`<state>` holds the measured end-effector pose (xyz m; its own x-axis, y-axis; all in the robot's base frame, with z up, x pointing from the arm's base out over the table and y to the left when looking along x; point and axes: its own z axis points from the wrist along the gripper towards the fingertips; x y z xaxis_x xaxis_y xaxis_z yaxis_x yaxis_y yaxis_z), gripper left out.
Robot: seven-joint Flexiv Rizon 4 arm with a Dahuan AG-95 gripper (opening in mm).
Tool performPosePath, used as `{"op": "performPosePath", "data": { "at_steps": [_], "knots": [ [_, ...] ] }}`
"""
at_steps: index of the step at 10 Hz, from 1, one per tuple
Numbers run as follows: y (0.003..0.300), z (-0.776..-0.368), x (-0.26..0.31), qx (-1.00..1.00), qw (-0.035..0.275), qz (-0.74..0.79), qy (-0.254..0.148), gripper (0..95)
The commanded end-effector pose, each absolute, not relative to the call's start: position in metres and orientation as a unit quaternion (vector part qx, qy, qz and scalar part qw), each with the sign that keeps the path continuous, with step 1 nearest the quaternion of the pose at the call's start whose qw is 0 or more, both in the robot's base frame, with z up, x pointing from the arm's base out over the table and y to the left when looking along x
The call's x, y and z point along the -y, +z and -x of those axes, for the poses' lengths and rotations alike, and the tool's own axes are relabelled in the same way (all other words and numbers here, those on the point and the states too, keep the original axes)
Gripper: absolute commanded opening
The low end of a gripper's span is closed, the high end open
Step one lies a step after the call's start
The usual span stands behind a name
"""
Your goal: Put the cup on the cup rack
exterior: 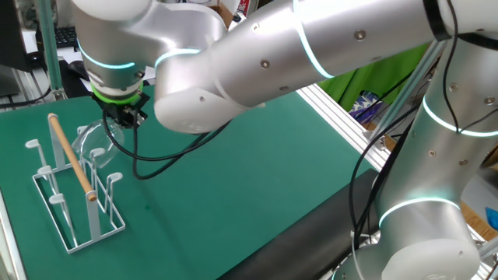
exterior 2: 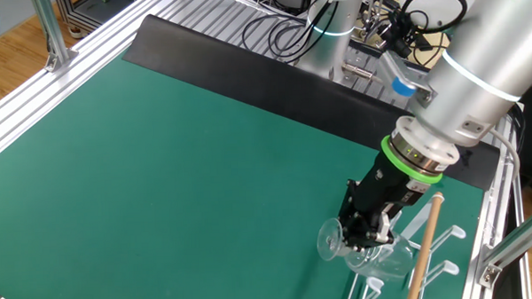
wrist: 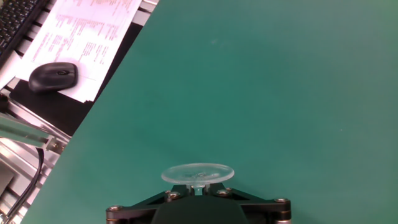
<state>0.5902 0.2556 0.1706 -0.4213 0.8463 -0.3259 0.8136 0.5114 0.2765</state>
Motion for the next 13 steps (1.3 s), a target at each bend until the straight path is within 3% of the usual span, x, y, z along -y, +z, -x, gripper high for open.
{"op": "performPosePath", "data": {
  "at_steps": [1,11,12,13],
  "knots": [
    [0.170,-0.591,-0.256,-0.841,0.226,-0.490,0.041,0.0],
    [0.170,-0.590,-0.266,-0.848,0.235,-0.473,0.031,0.0],
    [0.171,-0.590,-0.267,-0.850,0.234,-0.472,0.029,38.0],
    [0.171,-0.590,-0.267,-0.850,0.233,-0.471,0.028,38.0]
  ]
}}
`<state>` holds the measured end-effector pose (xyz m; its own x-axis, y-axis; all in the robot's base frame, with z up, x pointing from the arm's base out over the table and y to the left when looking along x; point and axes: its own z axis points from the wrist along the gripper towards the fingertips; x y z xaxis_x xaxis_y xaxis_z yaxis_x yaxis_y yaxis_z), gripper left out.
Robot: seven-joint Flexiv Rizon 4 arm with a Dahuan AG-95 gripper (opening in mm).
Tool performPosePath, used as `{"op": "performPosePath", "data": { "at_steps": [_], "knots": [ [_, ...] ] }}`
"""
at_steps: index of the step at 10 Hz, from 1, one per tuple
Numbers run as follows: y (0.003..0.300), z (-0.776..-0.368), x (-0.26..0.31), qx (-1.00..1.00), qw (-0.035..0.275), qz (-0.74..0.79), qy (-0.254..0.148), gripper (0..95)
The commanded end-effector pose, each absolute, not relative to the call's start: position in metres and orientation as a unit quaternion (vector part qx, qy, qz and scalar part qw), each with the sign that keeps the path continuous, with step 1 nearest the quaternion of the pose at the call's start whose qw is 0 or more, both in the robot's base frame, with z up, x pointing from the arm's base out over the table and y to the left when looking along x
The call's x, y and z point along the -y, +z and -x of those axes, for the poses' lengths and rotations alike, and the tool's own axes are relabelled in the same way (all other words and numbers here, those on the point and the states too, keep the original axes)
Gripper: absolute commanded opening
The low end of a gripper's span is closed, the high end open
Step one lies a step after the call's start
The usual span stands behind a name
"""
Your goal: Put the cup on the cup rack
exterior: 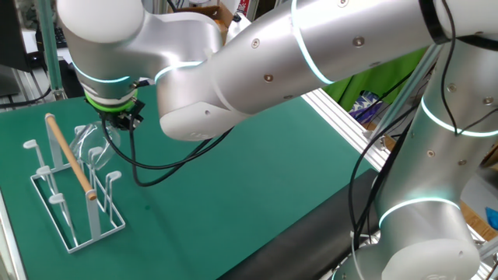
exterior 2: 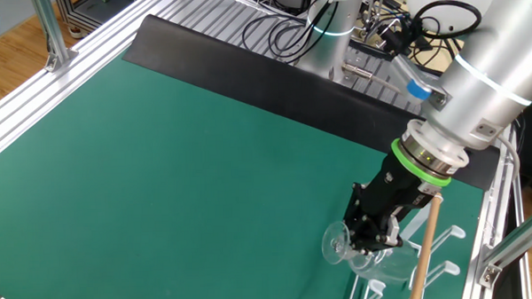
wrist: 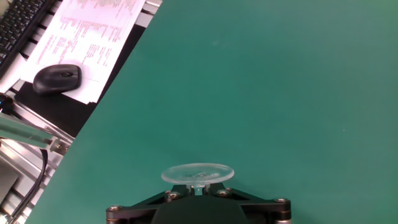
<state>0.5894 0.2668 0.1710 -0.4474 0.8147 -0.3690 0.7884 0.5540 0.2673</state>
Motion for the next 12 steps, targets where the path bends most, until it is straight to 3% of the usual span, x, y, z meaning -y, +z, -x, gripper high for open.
{"op": "performPosePath", "data": {
  "at_steps": [1,2,9,12],
  "knots": [
    [0.171,-0.590,-0.268,-0.850,0.233,-0.471,0.028,38.0],
    [0.172,-0.590,-0.268,-0.851,0.233,-0.470,0.028,57.0],
    [0.176,-0.589,-0.271,-0.868,0.217,-0.447,0.012,57.0],
    [0.185,-0.586,-0.268,-0.891,0.175,-0.418,-0.008,57.0]
  ]
}}
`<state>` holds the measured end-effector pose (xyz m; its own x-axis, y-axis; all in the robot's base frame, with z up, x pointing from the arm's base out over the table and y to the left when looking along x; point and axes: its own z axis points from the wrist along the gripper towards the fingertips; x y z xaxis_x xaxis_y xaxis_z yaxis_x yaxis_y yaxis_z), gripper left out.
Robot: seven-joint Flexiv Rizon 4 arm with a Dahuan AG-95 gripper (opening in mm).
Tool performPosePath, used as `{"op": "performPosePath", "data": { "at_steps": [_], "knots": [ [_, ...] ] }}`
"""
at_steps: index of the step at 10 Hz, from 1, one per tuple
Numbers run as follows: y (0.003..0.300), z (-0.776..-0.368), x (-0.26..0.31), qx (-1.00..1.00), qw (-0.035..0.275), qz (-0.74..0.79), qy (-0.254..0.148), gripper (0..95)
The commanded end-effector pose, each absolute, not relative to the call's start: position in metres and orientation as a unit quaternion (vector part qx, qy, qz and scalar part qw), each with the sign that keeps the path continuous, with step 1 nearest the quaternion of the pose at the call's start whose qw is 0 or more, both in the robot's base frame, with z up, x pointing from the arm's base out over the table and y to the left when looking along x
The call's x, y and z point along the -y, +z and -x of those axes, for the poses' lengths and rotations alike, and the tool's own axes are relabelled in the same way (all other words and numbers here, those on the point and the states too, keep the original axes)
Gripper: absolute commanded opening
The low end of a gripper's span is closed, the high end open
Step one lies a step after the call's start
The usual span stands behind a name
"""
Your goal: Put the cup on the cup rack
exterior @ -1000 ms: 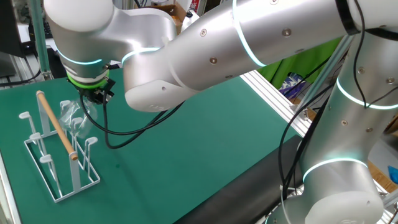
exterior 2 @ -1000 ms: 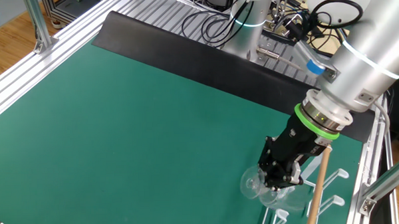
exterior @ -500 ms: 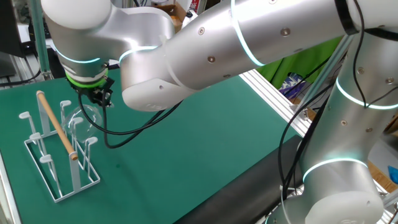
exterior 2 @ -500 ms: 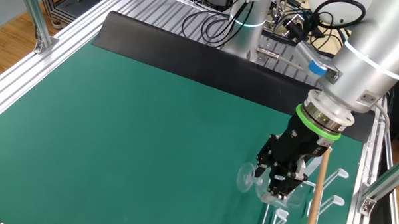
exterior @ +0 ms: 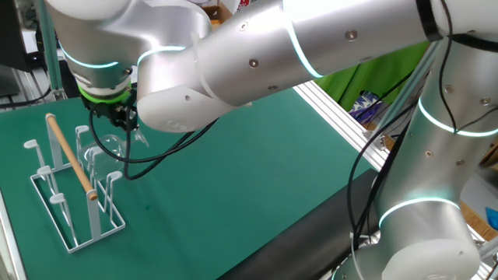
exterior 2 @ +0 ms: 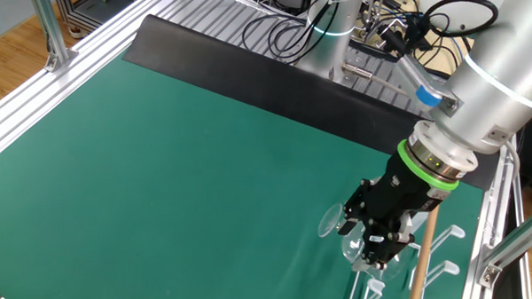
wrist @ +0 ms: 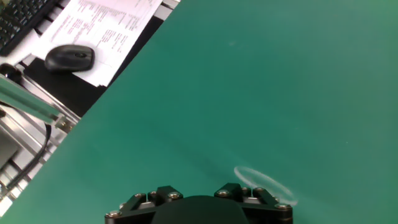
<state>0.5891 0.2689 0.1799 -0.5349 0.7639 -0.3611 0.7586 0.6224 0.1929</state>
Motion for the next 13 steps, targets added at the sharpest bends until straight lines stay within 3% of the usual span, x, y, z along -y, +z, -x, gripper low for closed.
{"op": "performPosePath", "data": {
  "at_steps": [1,3,6,7,8,13],
  "knots": [
    [0.190,-0.585,-0.266,-0.899,0.156,-0.409,-0.008,57.0],
    [0.199,-0.584,-0.264,-0.910,0.111,-0.398,-0.020,57.0],
    [0.209,-0.582,-0.264,-0.918,0.075,-0.389,-0.014,57.0],
    [0.212,-0.583,-0.262,-0.920,0.067,-0.385,-0.009,57.0],
    [0.213,-0.585,-0.260,-0.922,0.060,-0.382,-0.002,38.0],
    [0.214,-0.595,-0.248,-0.931,0.043,-0.361,0.014,38.0]
  ]
}}
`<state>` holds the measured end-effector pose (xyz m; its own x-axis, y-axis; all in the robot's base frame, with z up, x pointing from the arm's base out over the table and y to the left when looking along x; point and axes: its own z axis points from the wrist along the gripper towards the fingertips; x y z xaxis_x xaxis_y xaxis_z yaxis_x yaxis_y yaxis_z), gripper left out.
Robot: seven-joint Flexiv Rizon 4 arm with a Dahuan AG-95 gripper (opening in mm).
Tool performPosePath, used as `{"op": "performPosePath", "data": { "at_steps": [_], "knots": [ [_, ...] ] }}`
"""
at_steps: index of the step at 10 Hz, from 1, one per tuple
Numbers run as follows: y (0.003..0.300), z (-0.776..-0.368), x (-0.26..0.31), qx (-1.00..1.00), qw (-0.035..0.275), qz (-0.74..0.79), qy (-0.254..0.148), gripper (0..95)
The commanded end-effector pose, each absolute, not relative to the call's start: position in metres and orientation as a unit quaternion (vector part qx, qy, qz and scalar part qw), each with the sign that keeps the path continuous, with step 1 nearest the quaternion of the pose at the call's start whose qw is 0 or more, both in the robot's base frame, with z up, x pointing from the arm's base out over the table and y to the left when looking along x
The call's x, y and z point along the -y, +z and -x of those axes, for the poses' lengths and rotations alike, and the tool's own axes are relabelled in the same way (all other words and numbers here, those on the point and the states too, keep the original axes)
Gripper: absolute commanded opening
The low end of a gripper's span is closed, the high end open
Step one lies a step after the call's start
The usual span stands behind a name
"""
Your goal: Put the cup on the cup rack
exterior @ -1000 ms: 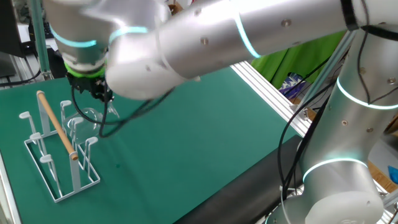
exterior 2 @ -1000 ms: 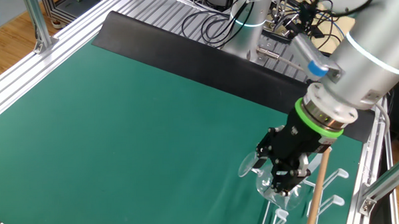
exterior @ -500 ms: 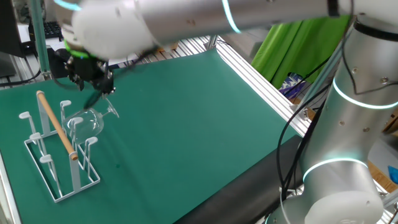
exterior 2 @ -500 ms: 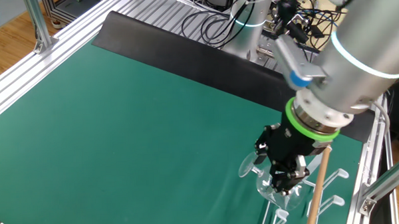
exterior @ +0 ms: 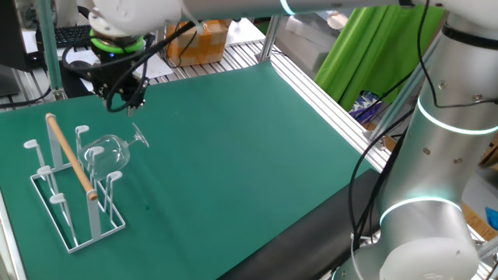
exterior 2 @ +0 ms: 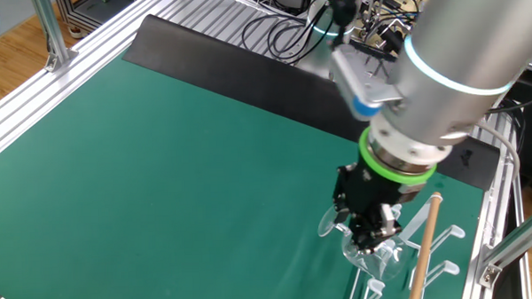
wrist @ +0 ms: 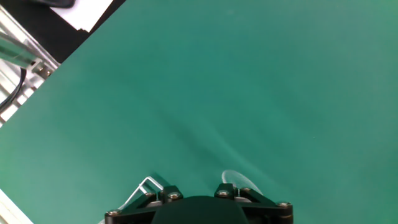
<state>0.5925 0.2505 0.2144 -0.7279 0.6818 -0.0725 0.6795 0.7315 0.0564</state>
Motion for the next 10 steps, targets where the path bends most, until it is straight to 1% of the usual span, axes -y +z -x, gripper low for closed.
{"op": "performPosePath", "data": {
  "at_steps": [1,4,7,10],
  "knots": [
    [0.212,-0.598,-0.243,-0.933,0.041,-0.358,0.018,38.0],
    [0.205,-0.605,-0.235,-0.935,0.039,-0.351,0.023,38.0],
    [0.188,-0.614,-0.224,-0.938,0.039,-0.342,0.035,38.0],
    [0.174,-0.619,-0.226,-0.937,0.044,-0.345,0.034,38.0]
  ]
}}
